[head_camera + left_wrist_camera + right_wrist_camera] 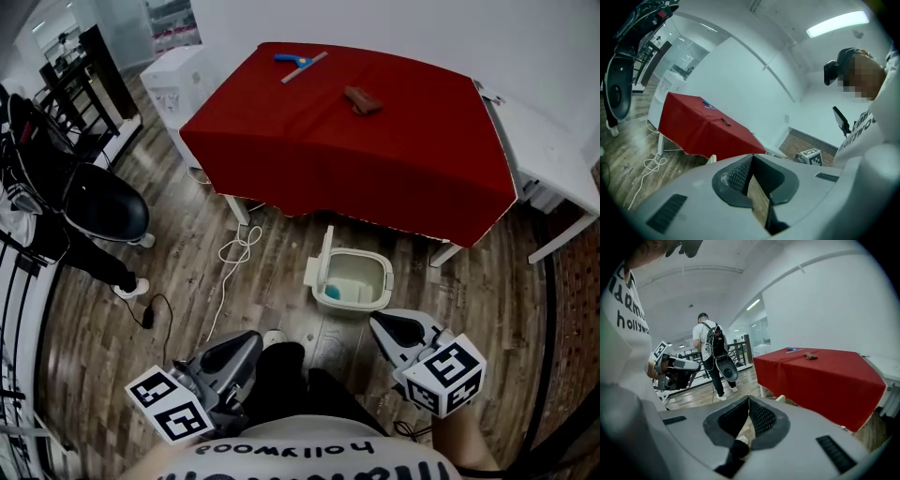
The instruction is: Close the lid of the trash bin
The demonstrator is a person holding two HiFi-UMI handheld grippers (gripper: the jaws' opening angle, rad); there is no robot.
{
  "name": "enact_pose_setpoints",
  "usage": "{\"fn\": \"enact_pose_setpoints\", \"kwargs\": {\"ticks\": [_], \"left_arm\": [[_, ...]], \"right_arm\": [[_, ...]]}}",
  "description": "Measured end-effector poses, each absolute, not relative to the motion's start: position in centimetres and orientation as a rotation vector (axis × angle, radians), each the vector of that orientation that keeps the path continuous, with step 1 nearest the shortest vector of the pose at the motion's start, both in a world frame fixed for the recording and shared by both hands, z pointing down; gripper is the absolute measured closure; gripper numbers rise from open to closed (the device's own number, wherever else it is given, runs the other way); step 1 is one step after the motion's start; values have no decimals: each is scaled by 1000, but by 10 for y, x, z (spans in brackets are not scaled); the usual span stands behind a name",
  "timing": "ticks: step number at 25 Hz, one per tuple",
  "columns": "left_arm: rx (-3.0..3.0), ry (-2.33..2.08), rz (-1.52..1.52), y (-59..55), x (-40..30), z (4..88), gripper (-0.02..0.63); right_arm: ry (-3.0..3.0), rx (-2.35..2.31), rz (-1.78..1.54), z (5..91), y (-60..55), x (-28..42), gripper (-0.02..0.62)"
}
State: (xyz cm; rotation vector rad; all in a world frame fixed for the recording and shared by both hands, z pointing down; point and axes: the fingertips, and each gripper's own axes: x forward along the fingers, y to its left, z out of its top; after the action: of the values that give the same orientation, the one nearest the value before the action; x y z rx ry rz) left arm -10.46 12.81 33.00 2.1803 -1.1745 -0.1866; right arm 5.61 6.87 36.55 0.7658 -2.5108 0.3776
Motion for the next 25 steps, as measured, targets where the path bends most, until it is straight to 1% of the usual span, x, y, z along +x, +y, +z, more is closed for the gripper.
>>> {"fn": "enact_pose_setpoints", "kwargs": {"ticks": [5,11,16,25], "left_arm": [[2151,-1128,-149,98,-107,354,598],[2208,-983,-183,24,-90,349,598],[2225,-888,-110,-18,-85,358,598],[2176,-849,38,-77,-137,394,598]], "right_arm": [[-2448,815,400,382,54,62,586],[-2381,889,479,385,16,66,586],[-2362,853,480,398,-22,32,586],[-2302,783,479,445,-90,-30,586]]}}
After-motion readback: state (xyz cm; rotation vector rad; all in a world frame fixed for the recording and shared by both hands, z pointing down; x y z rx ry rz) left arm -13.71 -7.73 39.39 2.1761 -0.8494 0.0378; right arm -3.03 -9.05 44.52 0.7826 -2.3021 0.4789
